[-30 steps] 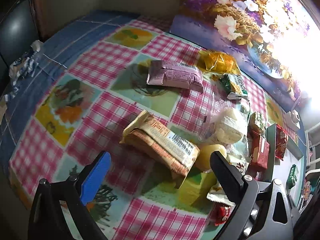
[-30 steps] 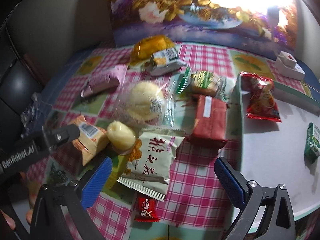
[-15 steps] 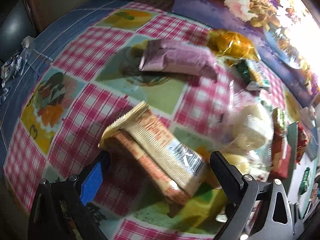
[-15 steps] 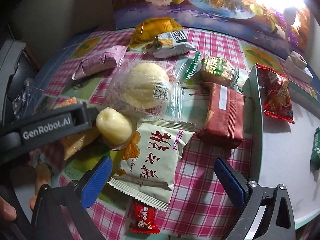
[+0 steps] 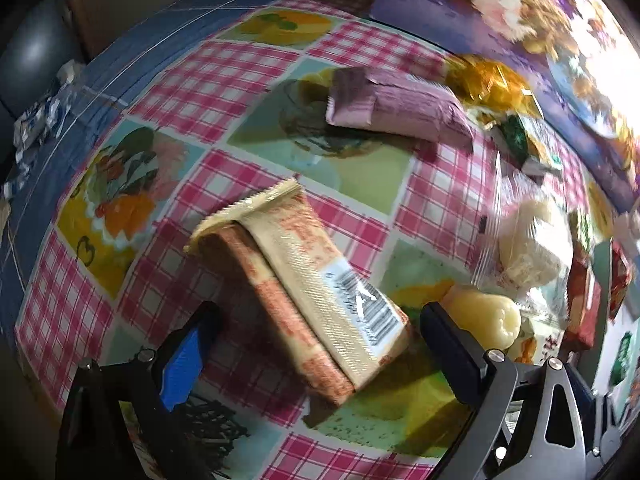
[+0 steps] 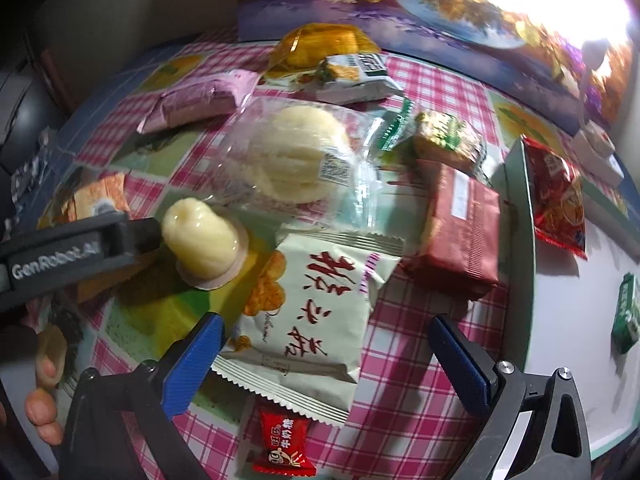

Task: Organize snacks
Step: 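Grasp the tan wafer packet with the left tool while the right tool grasps the cream pastry packet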

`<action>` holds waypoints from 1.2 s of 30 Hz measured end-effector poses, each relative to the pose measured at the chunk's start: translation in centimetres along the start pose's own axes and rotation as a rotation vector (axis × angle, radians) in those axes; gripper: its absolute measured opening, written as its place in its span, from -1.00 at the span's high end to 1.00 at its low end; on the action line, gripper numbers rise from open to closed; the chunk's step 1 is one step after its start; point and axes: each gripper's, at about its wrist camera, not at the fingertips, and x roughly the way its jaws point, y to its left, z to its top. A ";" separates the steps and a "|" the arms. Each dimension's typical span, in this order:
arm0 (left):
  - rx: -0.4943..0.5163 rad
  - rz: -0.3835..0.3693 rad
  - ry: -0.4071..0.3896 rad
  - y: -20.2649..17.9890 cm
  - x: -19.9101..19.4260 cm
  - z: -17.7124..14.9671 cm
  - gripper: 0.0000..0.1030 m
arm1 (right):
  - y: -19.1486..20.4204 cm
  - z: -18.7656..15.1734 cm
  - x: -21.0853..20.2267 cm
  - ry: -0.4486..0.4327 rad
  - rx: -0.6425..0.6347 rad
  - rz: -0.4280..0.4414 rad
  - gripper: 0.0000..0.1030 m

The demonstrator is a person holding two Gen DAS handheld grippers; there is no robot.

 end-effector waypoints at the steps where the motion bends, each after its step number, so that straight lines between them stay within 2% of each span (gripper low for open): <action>1: 0.017 0.015 -0.002 -0.4 0.1 -0.2 -0.93 | 0.2 0.0 0.1 -0.002 -0.007 -0.007 -1.00; 3: 0.035 0.034 -0.004 -0.9 0.4 -0.4 -0.93 | 0.4 -0.1 0.2 -0.005 -0.008 -0.011 -1.00; 6: 0.033 0.035 -0.007 -1.0 0.4 -0.4 -0.90 | 0.2 0.0 0.1 -0.009 0.004 -0.018 -0.88; 8: 0.036 0.037 -0.014 -1.0 0.3 -0.4 -0.74 | -0.1 0.3 -0.1 -0.021 0.013 -0.025 -0.57; 9: 0.041 0.033 -0.024 -1.0 0.0 -0.4 -0.55 | -0.2 0.4 -0.2 -0.029 0.017 -0.028 -0.45; 10: 0.043 0.030 -0.029 -1.0 -0.4 -0.9 -0.37 | -0.4 0.5 -0.5 -0.036 0.020 -0.029 -0.22; 11: 0.044 0.028 -0.031 -1.0 -0.6 -0.8 -0.27 | -0.4 0.6 -0.6 -0.040 0.021 -0.028 -0.09; 19: 0.024 0.010 -0.054 0.3 -1.9 -0.8 -0.13 | -0.8 0.7 -0.8 -0.028 0.036 -0.016 -0.08; 24: 0.010 0.009 -0.088 0.3 -3.5 -0.5 -0.12 | -1.6 0.8 -1.2 -0.028 0.057 -0.006 -0.07; 36: 0.034 0.007 -0.159 -1.0 -7.5 -0.3 -0.12 | -2.9 1.6 -4.5 -0.109 0.103 0.010 -0.06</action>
